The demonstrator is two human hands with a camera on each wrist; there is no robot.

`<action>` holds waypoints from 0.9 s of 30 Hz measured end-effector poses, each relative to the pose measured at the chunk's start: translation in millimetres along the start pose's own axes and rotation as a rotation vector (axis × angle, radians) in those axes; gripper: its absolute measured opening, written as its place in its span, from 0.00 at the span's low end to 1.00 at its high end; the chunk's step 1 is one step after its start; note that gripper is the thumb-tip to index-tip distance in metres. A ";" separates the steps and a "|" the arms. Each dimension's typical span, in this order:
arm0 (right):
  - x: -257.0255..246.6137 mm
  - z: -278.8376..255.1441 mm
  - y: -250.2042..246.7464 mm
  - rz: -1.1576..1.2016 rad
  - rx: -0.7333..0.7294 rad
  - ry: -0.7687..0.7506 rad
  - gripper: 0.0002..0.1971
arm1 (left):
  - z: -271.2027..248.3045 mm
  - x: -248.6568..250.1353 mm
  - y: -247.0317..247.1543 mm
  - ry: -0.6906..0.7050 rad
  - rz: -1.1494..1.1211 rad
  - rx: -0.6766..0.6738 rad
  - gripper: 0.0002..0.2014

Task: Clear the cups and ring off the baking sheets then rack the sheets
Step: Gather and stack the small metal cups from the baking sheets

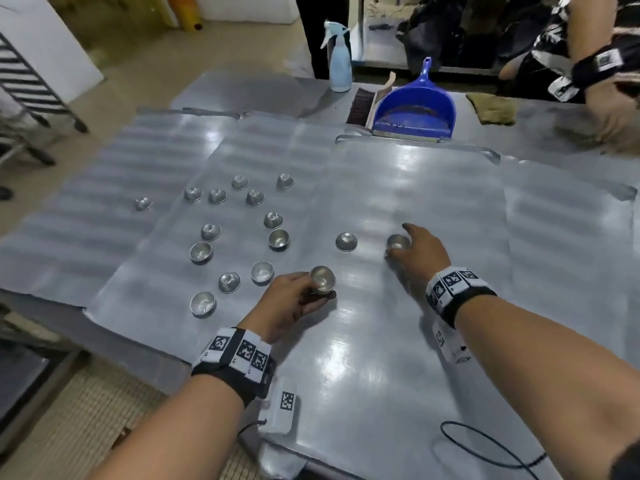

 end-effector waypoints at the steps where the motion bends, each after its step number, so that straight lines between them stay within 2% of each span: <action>1: 0.1 0.2 1.3 -0.001 -0.002 0.004 0.37 | 0.4 -1.7 -2.0 0.001 -0.011 0.008 0.05; 6: -4.8 -7.3 2.9 -0.066 -0.025 -0.006 0.33 | -2.2 -14.8 -5.5 -0.010 -0.049 0.012 0.06; 10: -8.7 -27.9 8.2 -0.150 -0.050 -0.016 0.23 | -3.5 -19.7 -6.2 -0.016 -0.060 -0.006 0.05; 13: -12.0 -50.2 13.0 -0.140 -0.041 0.020 0.21 | -3.6 -21.8 -5.8 -0.027 -0.061 -0.027 0.05; 18: -6.6 -85.7 34.5 -0.061 -0.057 0.062 0.29 | -1.3 -28.4 -2.7 -0.027 -0.008 -0.085 0.06; 22: -30.2 -111.6 29.8 0.097 0.052 0.085 0.31 | -1.0 -28.7 -2.2 -0.043 -0.004 -0.126 0.06; 27: -75.3 -128.0 32.2 0.268 0.125 -0.055 0.29 | -0.6 -28.6 -4.3 -0.076 0.026 -0.127 0.10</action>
Point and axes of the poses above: each hand's wrist, its own z-axis towards the middle knuckle, its own y-axis out of the palm, x = y × z, the point moved 4 cm from there along z, towards the middle knuckle, and after that the axes turned 11 degrees about -y, right-handed, at the moved point
